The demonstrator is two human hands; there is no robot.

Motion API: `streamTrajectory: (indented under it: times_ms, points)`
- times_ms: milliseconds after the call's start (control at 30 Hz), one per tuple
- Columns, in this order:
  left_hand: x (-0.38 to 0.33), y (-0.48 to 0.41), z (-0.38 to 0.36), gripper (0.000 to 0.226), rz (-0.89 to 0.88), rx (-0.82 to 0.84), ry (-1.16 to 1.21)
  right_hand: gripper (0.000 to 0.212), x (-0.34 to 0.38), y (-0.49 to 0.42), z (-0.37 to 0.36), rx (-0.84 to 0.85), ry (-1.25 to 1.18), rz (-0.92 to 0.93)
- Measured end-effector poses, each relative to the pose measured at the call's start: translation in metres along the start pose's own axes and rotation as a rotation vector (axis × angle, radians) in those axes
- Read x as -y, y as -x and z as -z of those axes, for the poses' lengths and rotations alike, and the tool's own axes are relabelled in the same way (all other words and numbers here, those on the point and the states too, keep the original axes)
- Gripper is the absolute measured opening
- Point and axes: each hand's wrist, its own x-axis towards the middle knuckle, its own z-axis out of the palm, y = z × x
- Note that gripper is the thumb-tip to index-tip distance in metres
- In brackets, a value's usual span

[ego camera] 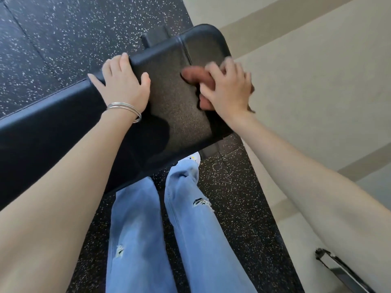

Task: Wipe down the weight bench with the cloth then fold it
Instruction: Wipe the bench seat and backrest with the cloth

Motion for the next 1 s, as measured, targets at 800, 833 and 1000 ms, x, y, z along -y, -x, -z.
streamTrajectory:
  times_ms: [800,833,1000]
  points:
    - [0.046,0.192,0.120,0.054,-0.303,0.144,-0.209,0.042,0.108,0.150,0.121,0.277,0.057,0.131]
    - [0.050,0.199,0.136,0.055,-0.319,0.113,-0.228,0.042,0.112,0.150,0.142,0.246,0.073,0.158]
    - [0.067,0.228,0.220,0.060,-0.342,-0.010,-0.275,0.043,0.134,0.151,0.239,0.066,0.129,0.263]
